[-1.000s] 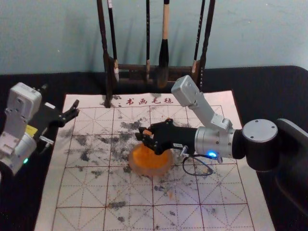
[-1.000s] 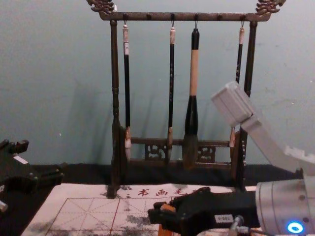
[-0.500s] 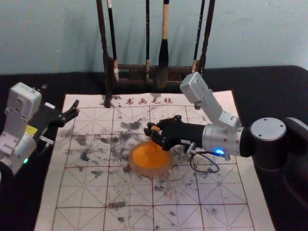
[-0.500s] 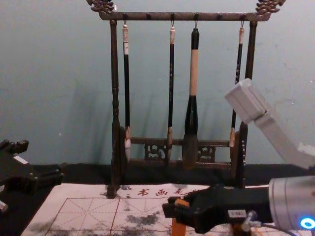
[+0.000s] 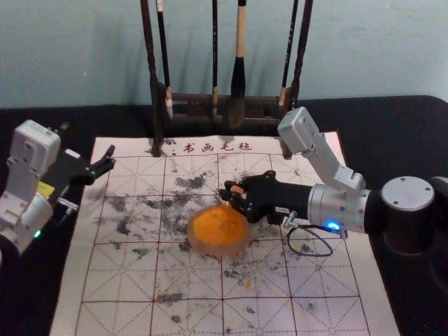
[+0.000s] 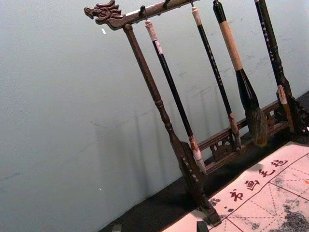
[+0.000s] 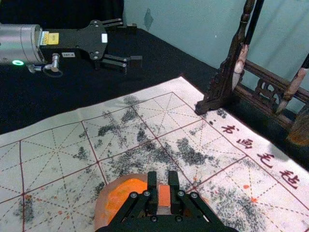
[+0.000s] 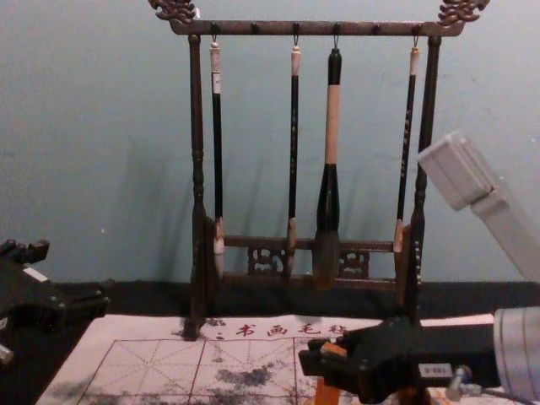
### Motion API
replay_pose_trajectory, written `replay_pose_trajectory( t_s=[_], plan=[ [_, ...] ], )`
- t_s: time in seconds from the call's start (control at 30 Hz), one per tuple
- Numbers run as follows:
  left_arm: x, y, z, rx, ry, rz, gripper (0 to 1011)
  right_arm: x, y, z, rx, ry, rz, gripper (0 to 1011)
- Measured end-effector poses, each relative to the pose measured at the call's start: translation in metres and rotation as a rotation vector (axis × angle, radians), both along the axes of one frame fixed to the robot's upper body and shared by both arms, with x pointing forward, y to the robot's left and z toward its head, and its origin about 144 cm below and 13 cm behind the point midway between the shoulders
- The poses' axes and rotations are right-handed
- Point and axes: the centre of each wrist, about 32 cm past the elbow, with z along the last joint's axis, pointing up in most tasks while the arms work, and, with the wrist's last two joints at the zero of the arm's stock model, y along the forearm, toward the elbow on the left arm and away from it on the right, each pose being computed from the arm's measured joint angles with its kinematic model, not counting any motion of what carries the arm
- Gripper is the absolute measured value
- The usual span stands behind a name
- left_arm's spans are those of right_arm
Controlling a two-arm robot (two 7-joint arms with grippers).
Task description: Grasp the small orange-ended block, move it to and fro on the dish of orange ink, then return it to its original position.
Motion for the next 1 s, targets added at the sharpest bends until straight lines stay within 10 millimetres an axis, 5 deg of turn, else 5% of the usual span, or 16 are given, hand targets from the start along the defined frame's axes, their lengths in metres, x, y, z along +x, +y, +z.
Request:
replay_pose_trajectory(
  t_s=[1.0],
  plan=[
    [0.0,0.0,0.0,0.0,0.0,0.0,1001,-0.017,0.009,-0.003,0.016,0.029,0.068,114]
  ],
)
